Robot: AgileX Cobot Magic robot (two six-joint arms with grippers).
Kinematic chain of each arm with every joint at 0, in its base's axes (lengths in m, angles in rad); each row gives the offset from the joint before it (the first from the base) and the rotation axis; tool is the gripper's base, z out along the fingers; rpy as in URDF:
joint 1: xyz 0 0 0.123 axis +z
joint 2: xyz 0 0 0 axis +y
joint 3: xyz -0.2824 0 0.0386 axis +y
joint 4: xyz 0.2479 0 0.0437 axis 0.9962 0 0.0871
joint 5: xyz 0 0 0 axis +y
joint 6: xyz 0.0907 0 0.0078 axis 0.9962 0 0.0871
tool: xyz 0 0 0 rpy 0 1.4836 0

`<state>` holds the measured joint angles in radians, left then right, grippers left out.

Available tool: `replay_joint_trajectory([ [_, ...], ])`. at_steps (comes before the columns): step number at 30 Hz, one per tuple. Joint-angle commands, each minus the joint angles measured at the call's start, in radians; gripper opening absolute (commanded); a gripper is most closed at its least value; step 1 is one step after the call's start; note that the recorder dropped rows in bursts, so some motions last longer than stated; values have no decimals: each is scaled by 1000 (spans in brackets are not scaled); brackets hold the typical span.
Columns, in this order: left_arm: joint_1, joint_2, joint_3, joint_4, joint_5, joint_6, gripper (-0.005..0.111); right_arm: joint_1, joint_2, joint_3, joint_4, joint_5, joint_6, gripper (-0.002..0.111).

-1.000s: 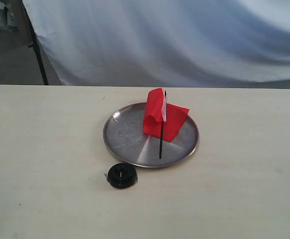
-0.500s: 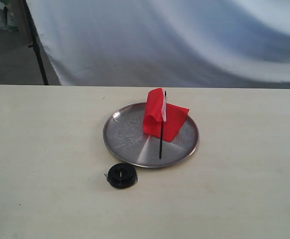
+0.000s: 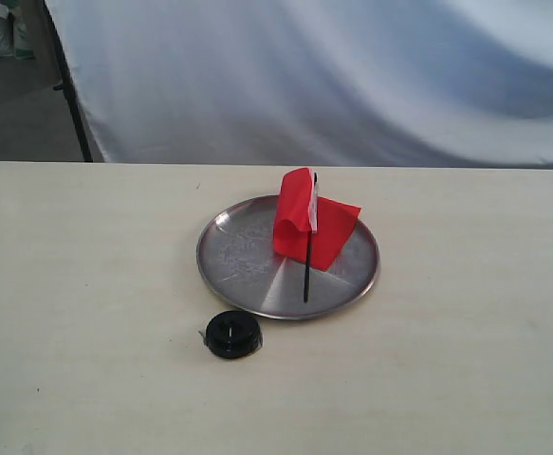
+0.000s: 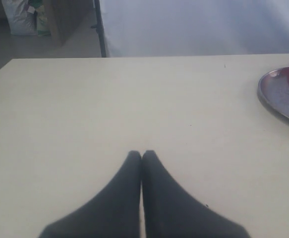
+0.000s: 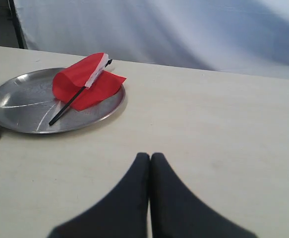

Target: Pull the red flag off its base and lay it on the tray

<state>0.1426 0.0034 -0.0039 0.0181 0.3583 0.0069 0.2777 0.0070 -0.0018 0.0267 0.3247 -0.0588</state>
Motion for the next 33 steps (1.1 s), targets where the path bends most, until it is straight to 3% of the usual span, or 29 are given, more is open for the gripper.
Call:
replay_joint_trajectory([
  [1, 1, -3, 4, 3, -8, -7, 0, 4, -7, 2, -10, -1, -8, 0],
  [7, 1, -3, 4, 3, -8, -7, 0, 4, -7, 2, -10, -1, -10, 0],
  [11, 1, -3, 4, 3, -8, -7, 0, -72, -7, 2, -10, -1, -10, 0],
  [33, 1, -3, 4, 3, -8, -7, 0, -55, -7, 2, -10, -1, -10, 0],
])
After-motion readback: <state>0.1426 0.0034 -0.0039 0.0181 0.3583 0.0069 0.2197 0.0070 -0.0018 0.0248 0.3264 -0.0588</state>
